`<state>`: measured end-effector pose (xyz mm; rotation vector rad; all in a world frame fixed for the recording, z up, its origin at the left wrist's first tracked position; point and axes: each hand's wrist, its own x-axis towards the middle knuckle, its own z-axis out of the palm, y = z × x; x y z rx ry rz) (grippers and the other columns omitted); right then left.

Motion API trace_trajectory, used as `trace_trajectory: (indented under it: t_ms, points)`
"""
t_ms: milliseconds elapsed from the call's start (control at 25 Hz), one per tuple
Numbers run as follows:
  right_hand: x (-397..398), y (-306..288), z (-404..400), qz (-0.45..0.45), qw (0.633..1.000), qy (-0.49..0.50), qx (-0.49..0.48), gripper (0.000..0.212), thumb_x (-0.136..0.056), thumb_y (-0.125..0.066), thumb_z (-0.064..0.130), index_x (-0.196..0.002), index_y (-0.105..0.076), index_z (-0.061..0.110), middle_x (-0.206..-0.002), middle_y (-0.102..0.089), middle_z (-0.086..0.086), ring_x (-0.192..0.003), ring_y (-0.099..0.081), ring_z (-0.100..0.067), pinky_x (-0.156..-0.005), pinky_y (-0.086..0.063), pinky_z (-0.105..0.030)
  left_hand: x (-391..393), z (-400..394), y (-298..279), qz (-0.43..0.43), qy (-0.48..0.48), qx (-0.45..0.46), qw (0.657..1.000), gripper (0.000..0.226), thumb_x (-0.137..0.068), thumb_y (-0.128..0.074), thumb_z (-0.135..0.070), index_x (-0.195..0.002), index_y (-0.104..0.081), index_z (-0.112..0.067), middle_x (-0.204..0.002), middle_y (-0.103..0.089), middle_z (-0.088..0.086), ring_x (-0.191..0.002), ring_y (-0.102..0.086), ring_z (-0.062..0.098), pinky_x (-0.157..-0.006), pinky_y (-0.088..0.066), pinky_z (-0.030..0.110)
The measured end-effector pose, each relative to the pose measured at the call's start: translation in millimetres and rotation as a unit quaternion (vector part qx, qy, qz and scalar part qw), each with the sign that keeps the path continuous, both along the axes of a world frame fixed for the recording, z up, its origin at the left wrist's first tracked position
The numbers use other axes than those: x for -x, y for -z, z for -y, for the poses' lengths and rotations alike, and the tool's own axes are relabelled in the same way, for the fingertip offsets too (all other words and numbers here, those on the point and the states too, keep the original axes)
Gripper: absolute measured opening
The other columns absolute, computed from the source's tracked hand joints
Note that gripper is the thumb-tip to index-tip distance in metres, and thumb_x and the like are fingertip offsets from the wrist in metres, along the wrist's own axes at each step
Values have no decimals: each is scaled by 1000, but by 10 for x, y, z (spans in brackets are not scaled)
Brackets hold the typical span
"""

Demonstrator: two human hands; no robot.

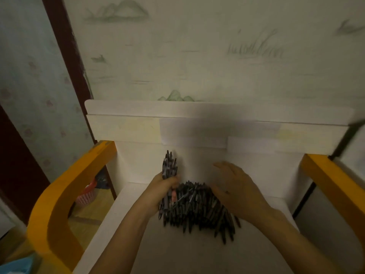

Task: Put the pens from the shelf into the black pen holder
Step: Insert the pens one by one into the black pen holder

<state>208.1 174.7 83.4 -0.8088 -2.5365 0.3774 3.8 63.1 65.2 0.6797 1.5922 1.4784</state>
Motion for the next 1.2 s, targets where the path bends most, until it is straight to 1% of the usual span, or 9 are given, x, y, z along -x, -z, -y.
trace_trajectory:
  t_ms: [80, 200, 320, 440, 600, 760, 960, 1080, 1200]
  points:
    - [-228, -176, 59, -14, 1000, 23, -15, 63, -94, -46, 53, -148, -27, 28, -152, -30, 9, -137, -29, -9, -107, -17, -15, -184, -35, -179, 47, 36, -40, 997, 19, -92, -62, -16, -76, -52, -14, -62, -50, 1, -51, -47, 12, -49, -42, 25]
    - [-695, -444, 155, -33, 996, 63, -58, 61, -94, -44, 53, -147, -28, 29, -148, -35, 12, -134, -30, -5, -103, -15, -11, -631, -171, -508, 78, 98, -85, 988, 10, -92, -63, -14, -92, -53, -10, -63, -50, 1, -50, -46, 14, -47, -43, 26]
    - [-1250, -702, 211, -46, 985, 119, -119, 62, -93, -42, 56, -147, -29, 29, -149, -36, 10, -136, -31, -5, -104, -15, -13, -1215, -339, -875, 96, 156, -116, 976, 11, -93, -61, -15, -98, -54, -9, -63, -50, 0, -50, -46, 13, -45, -43, 24]
    - [-1863, -915, 197, -66, 975, 160, -139, 60, -94, -41, 58, -146, -27, 33, -150, -34, 12, -136, -31, -5, -104, -19, -15, -1846, -487, -1189, 117, 225, -145, 956, 10, -92, -59, -15, -98, -54, -9, -62, -49, 0, -49, -45, 11, -44, -42, 21]
    - [-2961, -1081, 145, -80, 955, 233, -167, 58, -94, -40, 61, -145, -27, 37, -150, -34, 14, -135, -32, -6, -103, -22, -20, -2970, -695, -1459, 84, 310, -173, 931, 11, -90, -59, -15, -98, -53, -9, -63, -47, 0, -50, -46, 11, -45, -44, 20]
    - [-4139, -1174, 180, -82, 945, 277, -155, 59, -93, -41, 58, -145, -27, 35, -152, -33, 12, -138, -31, -9, -111, -30, -29, -4212, -894, -1597, 31, 352, -184, 917, 14, -96, -55, -17, -86, -46, -14, -59, -43, -3, -45, -41, 9, -41, -39, 20]
    - [-5633, -1200, 84, -96, 926, 326, -165, 59, -91, -45, 58, -144, -28, 36, -147, -38, 12, -132, -38, -8, -105, -40, -30, -5787, -1145, -1642, 32, 403, -179, 897, 11, -98, -52, -16, -89, -47, -12, -58, -44, -3, -43, -42, 7, -40, -38, 19]
    - [-6218, -1179, -45, -94, 922, 342, -156, 58, -91, -46, 57, -143, -28, 39, -147, -38, 16, -130, -39, -6, -99, -31, -21, -6415, -1315, -1586, 61, 409, -161, 896, 7, -97, -53, -17, -93, -49, -12, -57, -46, -3, -44, -43, 7, -40, -38, 19]
    - [-6674, -1157, -285, -94, 924, 343, -137, 57, -93, -45, 56, -144, -27, 40, -149, -36, 16, -133, -36, -6, -98, -24, -20, -6876, -1531, -1521, 79, 415, -138, 896, 15, -95, -56, -20, -105, -50, -11, -59, -48, -3, -46, -44, 8, -43, -40, 19]
